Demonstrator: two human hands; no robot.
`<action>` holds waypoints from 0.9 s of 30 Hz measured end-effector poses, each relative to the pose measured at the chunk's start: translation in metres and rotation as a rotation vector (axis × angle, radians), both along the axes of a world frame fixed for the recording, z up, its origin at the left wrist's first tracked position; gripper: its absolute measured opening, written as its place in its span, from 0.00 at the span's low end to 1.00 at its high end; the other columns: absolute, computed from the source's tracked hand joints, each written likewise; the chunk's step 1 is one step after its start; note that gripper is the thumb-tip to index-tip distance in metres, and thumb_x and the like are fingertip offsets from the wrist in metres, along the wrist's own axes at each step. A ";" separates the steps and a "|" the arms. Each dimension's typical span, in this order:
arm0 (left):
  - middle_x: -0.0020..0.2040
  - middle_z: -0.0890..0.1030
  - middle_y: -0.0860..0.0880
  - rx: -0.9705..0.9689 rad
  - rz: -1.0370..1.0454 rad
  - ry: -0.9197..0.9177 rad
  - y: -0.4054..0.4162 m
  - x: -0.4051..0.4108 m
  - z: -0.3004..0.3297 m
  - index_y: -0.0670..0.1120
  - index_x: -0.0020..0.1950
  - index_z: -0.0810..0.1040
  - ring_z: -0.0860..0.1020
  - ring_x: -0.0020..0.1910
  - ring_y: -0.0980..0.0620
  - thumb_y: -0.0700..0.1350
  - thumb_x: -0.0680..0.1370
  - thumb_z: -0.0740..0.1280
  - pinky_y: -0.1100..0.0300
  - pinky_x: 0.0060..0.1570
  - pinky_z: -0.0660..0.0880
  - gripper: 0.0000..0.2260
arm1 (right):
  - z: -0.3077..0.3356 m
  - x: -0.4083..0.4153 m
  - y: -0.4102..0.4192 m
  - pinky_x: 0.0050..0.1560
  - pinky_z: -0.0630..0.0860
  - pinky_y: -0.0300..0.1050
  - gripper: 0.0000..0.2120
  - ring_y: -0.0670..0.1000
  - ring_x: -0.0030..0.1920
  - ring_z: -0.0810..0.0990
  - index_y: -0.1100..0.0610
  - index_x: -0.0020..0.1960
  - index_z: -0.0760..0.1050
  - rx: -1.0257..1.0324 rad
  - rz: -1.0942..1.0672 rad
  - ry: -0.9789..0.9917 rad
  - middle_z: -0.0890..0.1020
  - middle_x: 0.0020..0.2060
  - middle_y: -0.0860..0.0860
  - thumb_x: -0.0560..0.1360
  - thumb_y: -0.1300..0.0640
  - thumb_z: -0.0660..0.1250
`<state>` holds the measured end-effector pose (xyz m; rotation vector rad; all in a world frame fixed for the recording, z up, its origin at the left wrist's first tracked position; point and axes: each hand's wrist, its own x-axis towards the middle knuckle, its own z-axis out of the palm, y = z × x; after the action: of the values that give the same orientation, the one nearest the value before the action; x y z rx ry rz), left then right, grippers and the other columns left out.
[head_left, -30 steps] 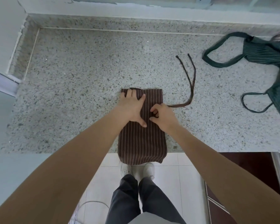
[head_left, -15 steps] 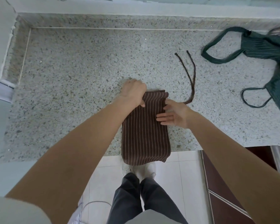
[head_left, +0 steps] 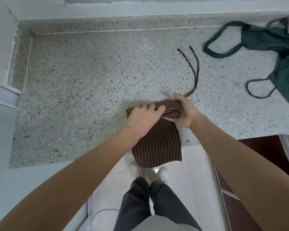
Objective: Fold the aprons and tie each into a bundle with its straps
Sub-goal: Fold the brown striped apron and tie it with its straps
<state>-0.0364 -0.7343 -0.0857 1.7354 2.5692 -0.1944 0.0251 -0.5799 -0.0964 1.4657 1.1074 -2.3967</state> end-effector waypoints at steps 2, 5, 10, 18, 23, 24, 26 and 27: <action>0.51 0.80 0.42 -0.040 0.048 -0.068 -0.005 0.010 -0.005 0.46 0.58 0.71 0.81 0.46 0.44 0.38 0.69 0.72 0.53 0.36 0.77 0.20 | 0.000 0.004 -0.006 0.41 0.78 0.45 0.12 0.51 0.41 0.80 0.57 0.44 0.75 0.039 0.040 -0.011 0.81 0.42 0.53 0.78 0.48 0.62; 0.74 0.61 0.38 -0.206 0.106 -0.205 -0.010 0.023 -0.020 0.45 0.70 0.59 0.63 0.71 0.38 0.37 0.77 0.62 0.46 0.57 0.73 0.22 | 0.001 0.011 -0.010 0.35 0.77 0.44 0.15 0.52 0.43 0.80 0.58 0.55 0.74 0.116 0.079 -0.018 0.81 0.46 0.54 0.78 0.47 0.61; 0.76 0.58 0.42 -0.157 0.209 -0.299 -0.010 0.028 -0.027 0.45 0.71 0.61 0.61 0.73 0.41 0.37 0.80 0.58 0.46 0.62 0.70 0.19 | -0.010 0.056 -0.012 0.49 0.80 0.57 0.11 0.59 0.45 0.82 0.64 0.51 0.76 0.670 0.281 -0.352 0.82 0.46 0.61 0.77 0.57 0.62; 0.76 0.57 0.41 -0.138 0.335 -0.373 -0.003 0.043 -0.020 0.43 0.69 0.65 0.69 0.67 0.40 0.36 0.79 0.56 0.48 0.65 0.67 0.18 | -0.020 0.113 -0.040 0.58 0.73 0.46 0.21 0.54 0.55 0.77 0.62 0.61 0.72 0.660 0.776 -0.491 0.76 0.60 0.59 0.75 0.49 0.68; 0.65 0.71 0.41 0.000 0.331 -0.449 -0.010 0.048 -0.019 0.43 0.55 0.70 0.73 0.58 0.41 0.37 0.79 0.57 0.53 0.54 0.71 0.07 | -0.043 0.129 -0.050 0.65 0.63 0.43 0.28 0.49 0.67 0.68 0.57 0.67 0.70 0.241 0.391 -0.293 0.71 0.67 0.49 0.72 0.45 0.70; 0.59 0.73 0.42 0.060 0.342 -0.445 -0.013 0.049 -0.016 0.44 0.51 0.68 0.74 0.55 0.42 0.36 0.78 0.57 0.55 0.49 0.70 0.05 | -0.045 0.131 -0.051 0.61 0.64 0.42 0.26 0.48 0.63 0.70 0.58 0.65 0.72 0.248 0.368 -0.273 0.74 0.64 0.48 0.73 0.46 0.70; 0.56 0.74 0.44 0.168 0.378 -0.426 -0.018 0.055 -0.008 0.44 0.54 0.68 0.74 0.55 0.43 0.36 0.78 0.57 0.53 0.54 0.69 0.07 | -0.045 0.132 -0.051 0.58 0.69 0.41 0.22 0.50 0.57 0.75 0.61 0.64 0.73 0.278 0.324 -0.246 0.77 0.60 0.52 0.74 0.50 0.69; 0.59 0.74 0.44 0.204 0.376 -0.399 -0.020 0.062 -0.004 0.44 0.58 0.68 0.73 0.59 0.44 0.38 0.78 0.58 0.51 0.63 0.66 0.09 | -0.044 0.135 -0.052 0.58 0.72 0.44 0.22 0.52 0.57 0.76 0.62 0.64 0.73 0.283 0.296 -0.248 0.78 0.60 0.55 0.75 0.51 0.69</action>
<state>0.0252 -0.7545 -0.0895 1.1457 2.6021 0.3952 0.1596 -0.6321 -0.1405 1.5007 1.5211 -1.8644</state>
